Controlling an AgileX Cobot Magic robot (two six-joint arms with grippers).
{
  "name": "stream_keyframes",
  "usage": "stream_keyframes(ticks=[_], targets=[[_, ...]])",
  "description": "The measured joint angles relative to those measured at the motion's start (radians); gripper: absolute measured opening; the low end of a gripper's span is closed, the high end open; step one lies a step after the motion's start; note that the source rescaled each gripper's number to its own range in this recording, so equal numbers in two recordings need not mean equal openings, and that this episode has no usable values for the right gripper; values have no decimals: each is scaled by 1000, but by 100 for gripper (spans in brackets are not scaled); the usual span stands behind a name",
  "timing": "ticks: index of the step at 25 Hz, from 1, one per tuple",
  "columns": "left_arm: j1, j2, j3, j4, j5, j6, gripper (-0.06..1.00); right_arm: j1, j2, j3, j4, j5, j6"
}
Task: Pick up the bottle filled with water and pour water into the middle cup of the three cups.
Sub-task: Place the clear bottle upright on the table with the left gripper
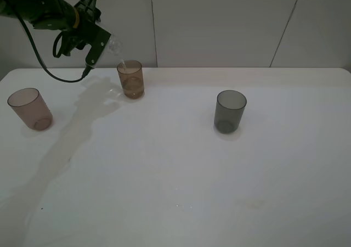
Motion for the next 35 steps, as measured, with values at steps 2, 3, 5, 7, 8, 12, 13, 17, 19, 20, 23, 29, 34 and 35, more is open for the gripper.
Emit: stream_keyframes(ticks=[2,3,5,7,8,12,13,17,19,20,23,29,34,35], targets=[[0,0,0,16,0,1,1,0,0,0,0,0,0],[0,0,0,27,0,1,1,0,0,0,0,0,0],[0,0,0,45,0,1,1,0,0,0,0,0,0],[0,0,0,54,0,1,1,0,0,0,0,0,0],[-1,0,0,58,0,1,1,0,0,0,0,0,0],[-8,0,0,69,0,1,1,0,0,0,0,0,0],[-11,0,0,70,0,1,1,0,0,0,0,0,0],[-16,0,0,81,-1,1,1,0,0,0,0,0,0],[-17,0,0,90,-3,1,1,0,0,0,0,0,0],[-17,0,0,92,-4,1,1,0,0,0,0,0,0],[-17,0,0,107,-6,1,1,0,0,0,0,0,0],[-19,0,0,171,-18,1,1,0,0,0,0,0,0],[-24,0,0,180,-52,1,1,0,0,0,0,0,0],[-25,0,0,187,-55,1,1,0,0,0,0,0,0]])
